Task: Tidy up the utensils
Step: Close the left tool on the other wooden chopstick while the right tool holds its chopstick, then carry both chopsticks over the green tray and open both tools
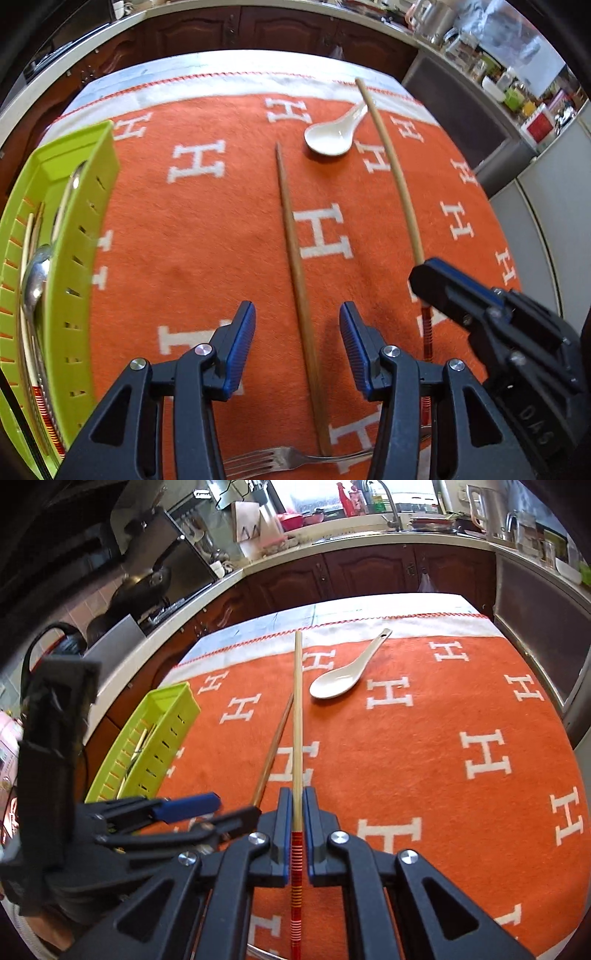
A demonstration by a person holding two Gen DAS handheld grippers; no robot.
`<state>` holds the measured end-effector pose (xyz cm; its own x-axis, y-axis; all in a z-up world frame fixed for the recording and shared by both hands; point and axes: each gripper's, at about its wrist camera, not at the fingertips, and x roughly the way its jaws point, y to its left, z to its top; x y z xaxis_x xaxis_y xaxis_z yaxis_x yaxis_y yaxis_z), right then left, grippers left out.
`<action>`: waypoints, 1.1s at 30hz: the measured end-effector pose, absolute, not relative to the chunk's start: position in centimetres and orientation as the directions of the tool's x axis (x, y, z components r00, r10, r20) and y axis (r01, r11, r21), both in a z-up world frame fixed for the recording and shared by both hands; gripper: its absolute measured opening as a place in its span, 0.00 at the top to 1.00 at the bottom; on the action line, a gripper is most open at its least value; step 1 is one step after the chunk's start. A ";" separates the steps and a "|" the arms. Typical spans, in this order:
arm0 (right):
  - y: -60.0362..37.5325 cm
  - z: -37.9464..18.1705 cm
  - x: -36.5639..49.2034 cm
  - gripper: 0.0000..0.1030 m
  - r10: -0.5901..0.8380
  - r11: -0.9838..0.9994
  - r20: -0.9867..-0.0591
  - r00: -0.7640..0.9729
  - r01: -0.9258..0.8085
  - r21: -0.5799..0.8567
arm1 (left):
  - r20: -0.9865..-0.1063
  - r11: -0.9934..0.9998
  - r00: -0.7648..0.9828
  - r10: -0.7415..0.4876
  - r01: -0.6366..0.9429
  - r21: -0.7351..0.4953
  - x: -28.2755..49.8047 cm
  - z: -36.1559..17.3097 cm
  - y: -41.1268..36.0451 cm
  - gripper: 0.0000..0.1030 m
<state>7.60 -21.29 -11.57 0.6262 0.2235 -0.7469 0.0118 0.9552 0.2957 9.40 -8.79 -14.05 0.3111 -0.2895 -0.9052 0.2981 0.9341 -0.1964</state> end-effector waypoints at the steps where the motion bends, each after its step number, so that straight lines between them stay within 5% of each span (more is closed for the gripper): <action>1: -21.6 -11.5 7.4 0.94 0.225 0.954 -0.746 0.626 0.014 0.300 | -0.902 0.938 0.331 -0.277 0.297 -0.179 9.2 -14.0 -9.1 0.56; 4: -22.4 -11.6 7.2 0.94 0.235 0.948 -0.744 0.626 0.022 0.318 | -0.908 0.945 0.349 -0.232 0.302 -0.126 9.0 -14.1 -10.0 0.62; 7: -22.9 -11.6 6.8 0.94 0.239 0.945 -0.742 0.626 0.027 0.327 | -0.911 0.949 0.371 -0.181 0.311 -0.062 8.9 -14.1 -10.8 0.86; 9: -23.3 -11.7 6.6 0.94 0.242 0.942 -0.741 0.626 0.032 0.334 | -0.910 0.945 0.361 -0.204 0.315 -0.086 9.0 -14.0 -10.5 0.93; 25: -22.7 -8.4 6.1 0.94 0.258 0.936 -0.703 0.662 0.008 0.351 | -0.806 0.947 0.522 -0.279 0.289 -0.141 7.2 -6.5 -5.8 0.96; 33: -18.0 -5.9 7.5 0.95 0.397 0.895 -0.677 0.619 -0.097 0.436 | -0.773 0.985 0.614 -0.158 0.147 -0.085 6.5 -3.2 2.7 0.96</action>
<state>7.54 -17.95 -5.86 0.6194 0.3971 -0.6773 -0.0973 0.8948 0.4357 6.46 2.67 -3.23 0.6139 -0.1584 -0.7733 0.1471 0.9855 -0.0851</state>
